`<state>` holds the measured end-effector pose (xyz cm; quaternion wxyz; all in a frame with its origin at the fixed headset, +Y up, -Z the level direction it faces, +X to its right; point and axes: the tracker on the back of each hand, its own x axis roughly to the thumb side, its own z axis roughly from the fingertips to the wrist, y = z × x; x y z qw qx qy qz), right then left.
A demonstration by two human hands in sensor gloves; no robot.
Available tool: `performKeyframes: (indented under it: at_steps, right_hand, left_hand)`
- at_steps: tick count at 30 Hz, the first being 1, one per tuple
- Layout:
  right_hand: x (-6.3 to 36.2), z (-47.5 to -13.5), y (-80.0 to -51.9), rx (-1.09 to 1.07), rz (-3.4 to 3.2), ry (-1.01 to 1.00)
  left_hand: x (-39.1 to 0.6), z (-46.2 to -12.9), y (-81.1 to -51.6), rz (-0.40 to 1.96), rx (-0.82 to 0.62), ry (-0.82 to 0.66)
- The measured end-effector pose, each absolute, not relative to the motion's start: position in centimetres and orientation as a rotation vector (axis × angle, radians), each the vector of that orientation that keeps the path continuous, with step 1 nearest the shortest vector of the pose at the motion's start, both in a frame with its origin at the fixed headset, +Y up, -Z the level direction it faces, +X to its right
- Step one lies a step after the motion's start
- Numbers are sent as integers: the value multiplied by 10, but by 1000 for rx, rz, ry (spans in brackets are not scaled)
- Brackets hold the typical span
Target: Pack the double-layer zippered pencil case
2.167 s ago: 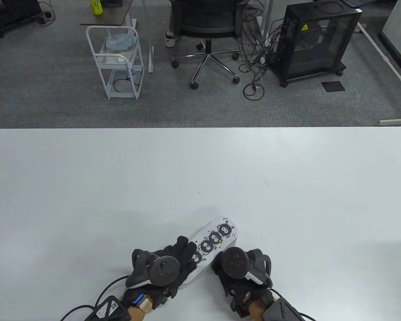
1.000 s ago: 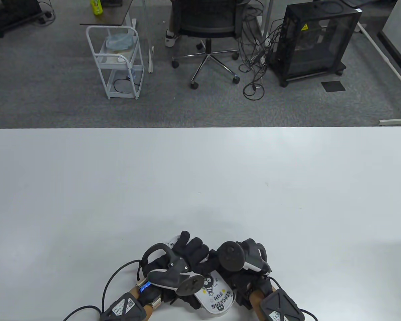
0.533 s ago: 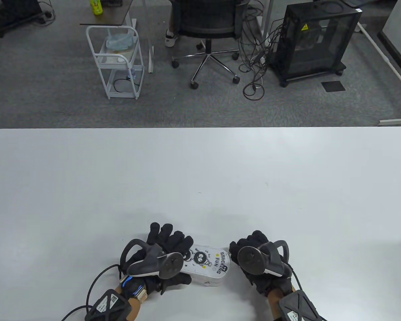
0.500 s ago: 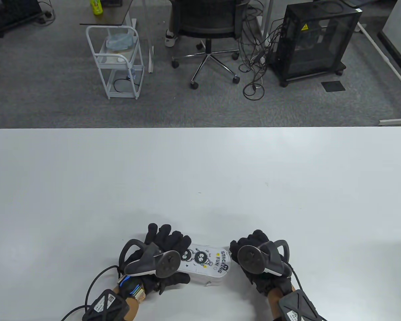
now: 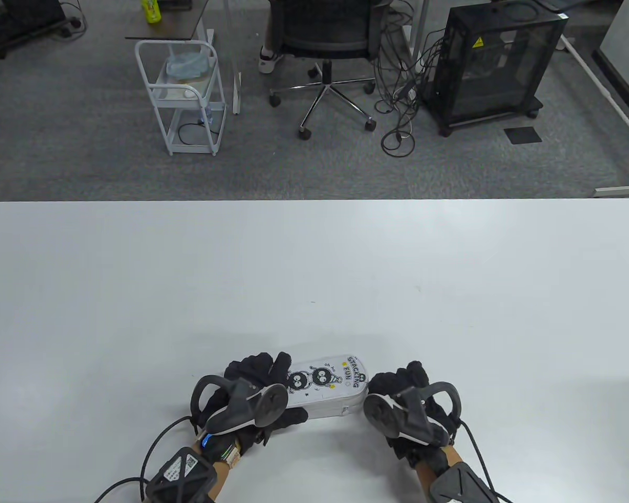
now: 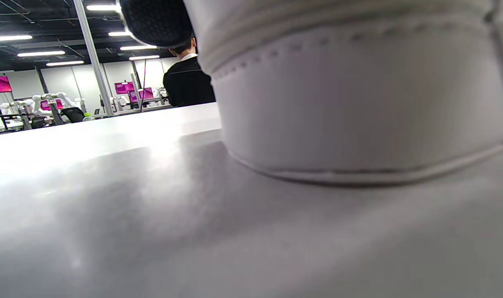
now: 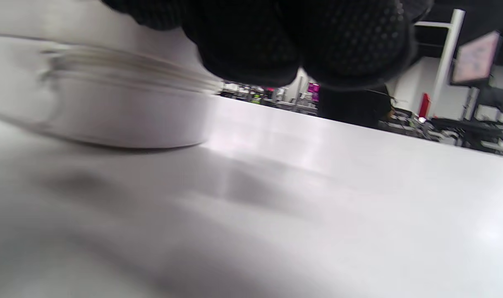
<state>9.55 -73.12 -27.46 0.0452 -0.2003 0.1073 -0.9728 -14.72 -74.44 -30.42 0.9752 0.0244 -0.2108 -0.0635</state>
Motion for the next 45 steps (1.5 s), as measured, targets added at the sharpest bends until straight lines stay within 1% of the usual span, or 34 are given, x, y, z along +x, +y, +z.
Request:
performKeyframes:
  at_steps: [2, 3, 5, 7, 12, 16, 19, 22, 24, 25, 27, 30, 33, 36, 39, 41, 45]
  right_hand:
    - [75, -263, -731, -694, -2968, 323]
    - [67, -259, -730, -781, -2973, 303]
    - [49, -251, -731, -726, -2972, 340]
    - [41, -248, -730, -728, -2846, 382]
    - [55, -255, -732, -724, -3057, 269]
    - [59, -254, -728, -790, -3074, 258]
    - [60, -249, -722, -857, -3033, 326]
    - [73, -247, -708, -875, -3090, 463]
    - [89, -250, -699, -801, -3139, 575]
    - [101, -254, -695, -721, -3155, 626]
    - [122, -263, -695, -572, -3167, 656]
    - [158, -277, -703, -345, -3224, 595]
    - [191, -289, -716, -95, -3333, 494]
    - [213, -297, -731, 84, -3357, 369]
    - [223, -300, -738, 157, -3348, 299]
    - [225, -301, -739, 173, -3367, 293]
    - [223, -300, -738, 150, -3373, 290]
  left_hand:
    - [-147, -304, -745, -149, 47, -415]
    - [-147, -304, -744, -152, 48, -410]
    - [-145, -303, -745, -171, 48, -434]
    - [-145, -302, -745, -204, 55, -448]
    - [-144, -298, -745, -201, 52, -440]
    - [-146, -292, -746, -138, 13, -412]
    - [-147, -286, -742, -163, 51, -438]
    - [-157, -280, -727, -175, 153, -481]
    - [-169, -277, -714, -113, 207, -495]
    - [-178, -277, -706, -58, 243, -476]
    - [-195, -279, -698, 8, 266, -436]
    - [-220, -285, -697, 17, 274, -362]
    - [-243, -295, -705, 23, 228, -271]
    - [-257, -305, -717, 56, 158, -197]
    - [-262, -308, -721, 46, 135, -169]
    - [-261, -308, -720, 49, 135, -171]
    - [-255, -306, -718, 47, 149, -195]
